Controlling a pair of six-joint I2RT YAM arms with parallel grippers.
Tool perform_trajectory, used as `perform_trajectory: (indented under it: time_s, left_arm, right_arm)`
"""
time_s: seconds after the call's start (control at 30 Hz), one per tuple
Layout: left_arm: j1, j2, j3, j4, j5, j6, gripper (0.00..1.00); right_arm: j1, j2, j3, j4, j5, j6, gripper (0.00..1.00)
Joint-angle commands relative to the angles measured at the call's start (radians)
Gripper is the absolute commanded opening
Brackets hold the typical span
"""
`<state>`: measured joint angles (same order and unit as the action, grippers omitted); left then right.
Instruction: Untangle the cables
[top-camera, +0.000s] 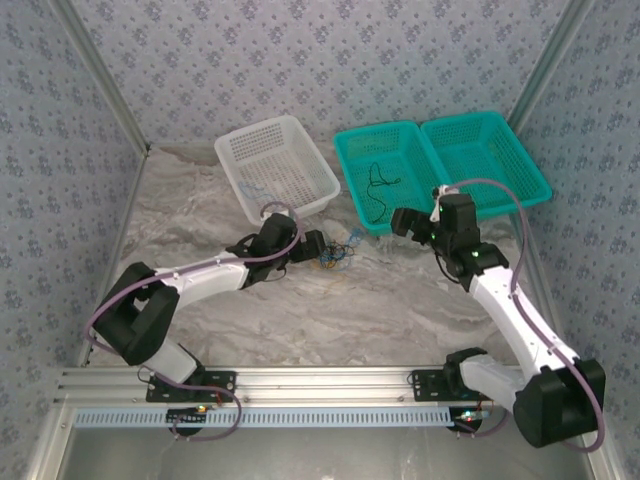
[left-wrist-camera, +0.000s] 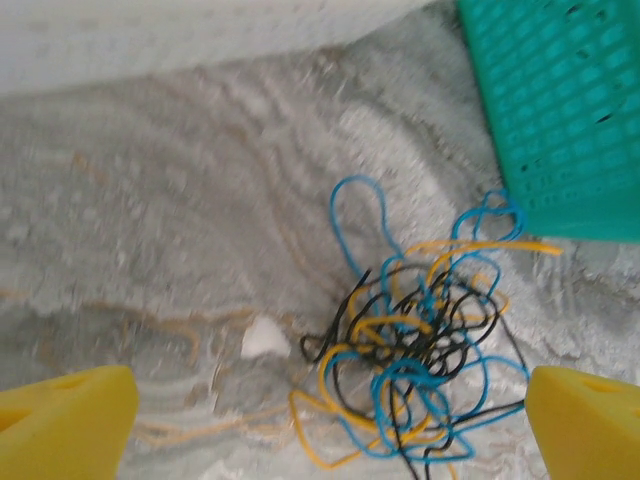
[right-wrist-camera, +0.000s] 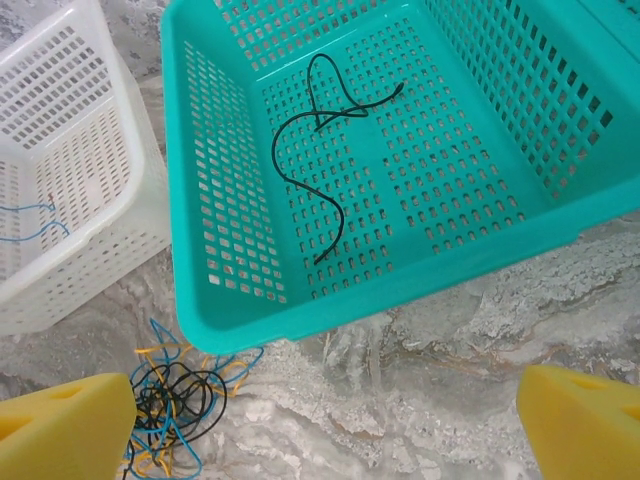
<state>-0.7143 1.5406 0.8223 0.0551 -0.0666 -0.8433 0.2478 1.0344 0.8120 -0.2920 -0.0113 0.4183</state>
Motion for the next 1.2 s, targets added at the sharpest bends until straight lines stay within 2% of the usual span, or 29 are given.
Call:
perform_trajectory:
  time_s: [0.0, 0.17, 0.3, 0.53, 0.67, 1.03, 1.1, 1.17]
  left_arm:
    - [0.0, 0.003, 0.029, -0.128, 0.078, -0.111, 0.99]
    - [-0.003, -0.029, 0.029, -0.251, 0.11, -0.103, 0.99]
    - [-0.003, -0.026, 0.051, -0.309, 0.19, -0.079, 0.98]
    - [-0.004, 0.06, 0.09, -0.257, 0.264, -0.108, 0.82]
    - [-0.003, 0.082, 0.095, -0.202, 0.247, -0.158, 0.72]
    - [-0.003, 0.072, 0.049, -0.186, 0.123, -0.309, 0.46]
    - [-0.002, 0.053, 0.022, -0.134, 0.119, -0.322, 0.45]
    - [-0.002, 0.028, -0.022, -0.033, 0.132, -0.316, 0.52]
  right_arm:
    - [0.004, -0.062, -0.044, 0.051, 0.03, -0.015, 1.0]
    - [0.005, -0.126, -0.102, 0.095, 0.07, -0.005, 1.0]
    - [0.004, -0.122, -0.102, 0.094, 0.039, 0.009, 1.0]
    - [0.006, -0.12, -0.104, 0.193, -0.088, 0.103, 1.0]
    - [0.007, -0.119, -0.101, 0.218, -0.11, 0.111, 1.0]
    - [0.009, -0.129, -0.101, 0.187, -0.101, 0.086, 1.0]
    - [0.008, -0.129, -0.101, 0.185, -0.098, 0.084, 1.0]
    - [0.009, -0.129, -0.101, 0.185, -0.098, 0.082, 1.0]
